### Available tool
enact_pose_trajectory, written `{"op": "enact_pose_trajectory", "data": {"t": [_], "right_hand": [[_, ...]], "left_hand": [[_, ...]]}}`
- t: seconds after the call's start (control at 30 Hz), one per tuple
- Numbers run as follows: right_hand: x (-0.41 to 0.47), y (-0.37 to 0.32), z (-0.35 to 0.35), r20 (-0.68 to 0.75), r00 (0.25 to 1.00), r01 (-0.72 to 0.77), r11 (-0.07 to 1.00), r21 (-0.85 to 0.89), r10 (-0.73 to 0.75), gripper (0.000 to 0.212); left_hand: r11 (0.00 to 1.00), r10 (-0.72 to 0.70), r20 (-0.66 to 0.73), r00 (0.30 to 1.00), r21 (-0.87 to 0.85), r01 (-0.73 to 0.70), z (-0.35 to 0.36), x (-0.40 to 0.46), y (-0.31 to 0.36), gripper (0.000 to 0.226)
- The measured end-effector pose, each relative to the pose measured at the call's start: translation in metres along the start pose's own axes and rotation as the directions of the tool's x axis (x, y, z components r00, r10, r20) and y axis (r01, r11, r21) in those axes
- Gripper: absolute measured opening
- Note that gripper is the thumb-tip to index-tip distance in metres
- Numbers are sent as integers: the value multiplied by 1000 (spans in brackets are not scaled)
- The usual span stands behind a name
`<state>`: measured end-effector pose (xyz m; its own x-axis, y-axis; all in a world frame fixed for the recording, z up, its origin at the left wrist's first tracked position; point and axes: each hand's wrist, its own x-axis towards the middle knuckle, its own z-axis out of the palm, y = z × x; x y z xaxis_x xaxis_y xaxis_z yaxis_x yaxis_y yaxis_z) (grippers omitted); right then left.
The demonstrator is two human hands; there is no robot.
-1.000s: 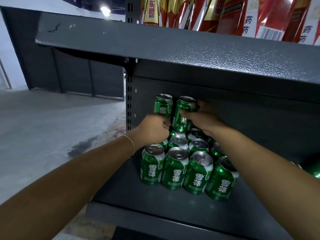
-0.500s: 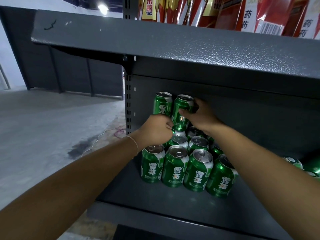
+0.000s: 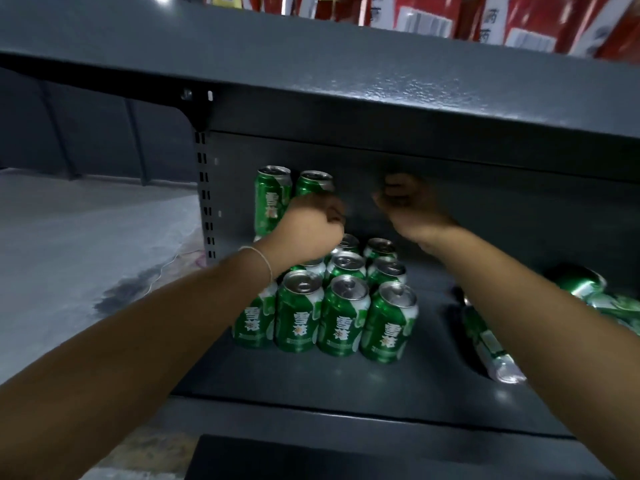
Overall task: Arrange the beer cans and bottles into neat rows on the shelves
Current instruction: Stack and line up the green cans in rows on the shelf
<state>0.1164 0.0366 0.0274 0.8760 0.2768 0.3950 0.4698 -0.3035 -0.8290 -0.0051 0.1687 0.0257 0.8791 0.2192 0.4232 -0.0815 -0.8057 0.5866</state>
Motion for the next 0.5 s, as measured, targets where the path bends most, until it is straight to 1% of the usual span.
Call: {"op": "enact_pose_trajectory", "data": {"t": [0.03,0.13,0.2,0.27,0.3,0.33,0.4,0.43,0.5], "right_hand": [[1,5,-14,-17,1000,-7,1000,-6,6,42],[5,25,-62,-39,999,-37,998,-44,36,35],[4,37,-89,-31,999,-41,994,-103,38,31],[-2,51,-120,-3,997,-73,990,-117,74,30],[-6,58,-133,28,996,-85,985,-148,90,28],[-9,65,-145,80,991,-83,972,-219,103,23],[-16,79,-162,214,966,-31,886,-462,145,10],[-19,85,-167,272,946,-6,844,-536,179,12],[-27,98,-174,384,883,-1,820,-573,270,28]], "left_hand": [[1000,4,14,1000,4,-4,7,4,10,48],[1000,6,17,1000,16,-6,34,15,43,33],[1000,3,29,1000,27,-4,50,20,58,38],[1000,5,79,997,7,-5,71,25,78,38],[1000,3,113,994,2,-3,81,26,88,38],[1000,-5,149,989,6,4,90,26,98,36],[999,-38,233,972,19,34,109,24,112,28],[998,-59,272,961,20,55,120,21,117,21],[991,-124,330,936,0,131,139,15,125,13]]}}
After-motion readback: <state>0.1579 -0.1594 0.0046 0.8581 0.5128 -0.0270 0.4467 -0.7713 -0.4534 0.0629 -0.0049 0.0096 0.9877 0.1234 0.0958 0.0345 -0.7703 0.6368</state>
